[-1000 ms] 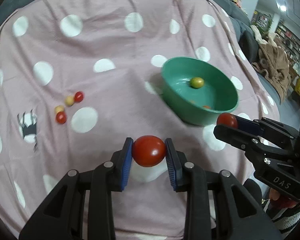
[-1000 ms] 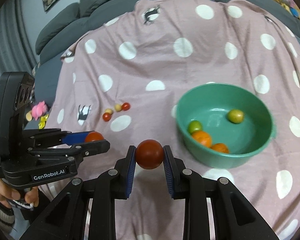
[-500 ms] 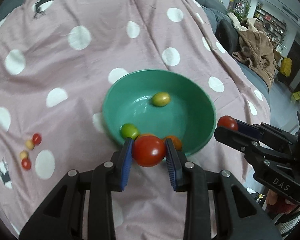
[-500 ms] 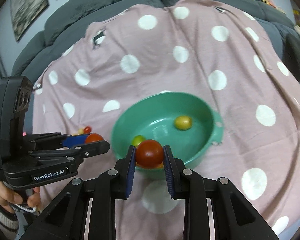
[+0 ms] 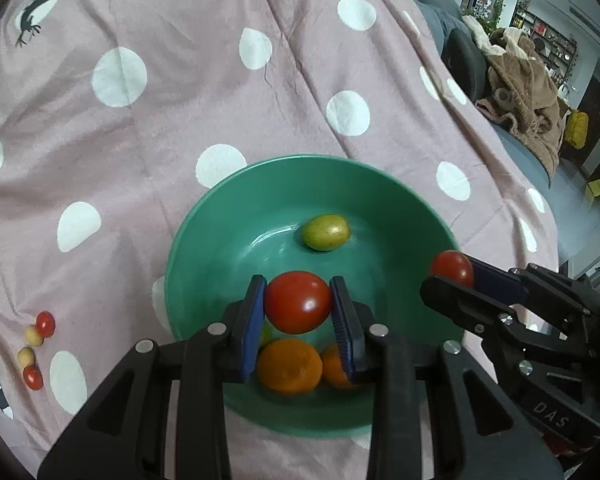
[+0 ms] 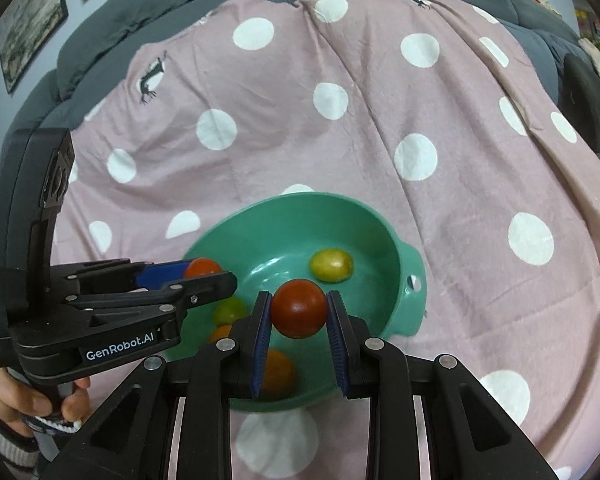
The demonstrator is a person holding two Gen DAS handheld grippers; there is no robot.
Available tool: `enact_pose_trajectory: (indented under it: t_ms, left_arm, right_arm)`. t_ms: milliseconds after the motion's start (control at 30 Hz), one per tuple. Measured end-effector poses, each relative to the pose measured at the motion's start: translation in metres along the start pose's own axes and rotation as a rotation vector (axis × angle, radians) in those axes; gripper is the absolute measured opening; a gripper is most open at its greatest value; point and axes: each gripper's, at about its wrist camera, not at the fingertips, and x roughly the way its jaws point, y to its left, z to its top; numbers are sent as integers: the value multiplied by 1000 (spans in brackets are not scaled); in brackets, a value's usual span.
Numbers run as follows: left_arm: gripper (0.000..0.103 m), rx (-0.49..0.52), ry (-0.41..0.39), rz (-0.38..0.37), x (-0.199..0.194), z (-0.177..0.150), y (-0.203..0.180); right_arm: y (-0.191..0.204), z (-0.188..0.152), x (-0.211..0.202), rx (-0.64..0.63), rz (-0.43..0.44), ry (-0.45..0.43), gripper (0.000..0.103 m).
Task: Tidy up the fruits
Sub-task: 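Carry both red tomatoes over the green bowl and open both tools, then move both tools back toward the remaining tomatoes on the sheet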
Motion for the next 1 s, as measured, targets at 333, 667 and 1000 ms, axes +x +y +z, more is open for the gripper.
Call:
enact_pose_trajectory:
  t_ms: [333,667,1000]
  left_arm:
    - [32,16,62,43,24,-7,4]
    - [64,12,41,62,17,-8,8]
    - [82,-53,-65,78,-51,-39,39]
  right_arm:
    - [0,-3,25,-36,-30,84,29]
    - [2,-2,27,-55,-66,113,33]
    - [-13,-14,-22,78,41,9,42]
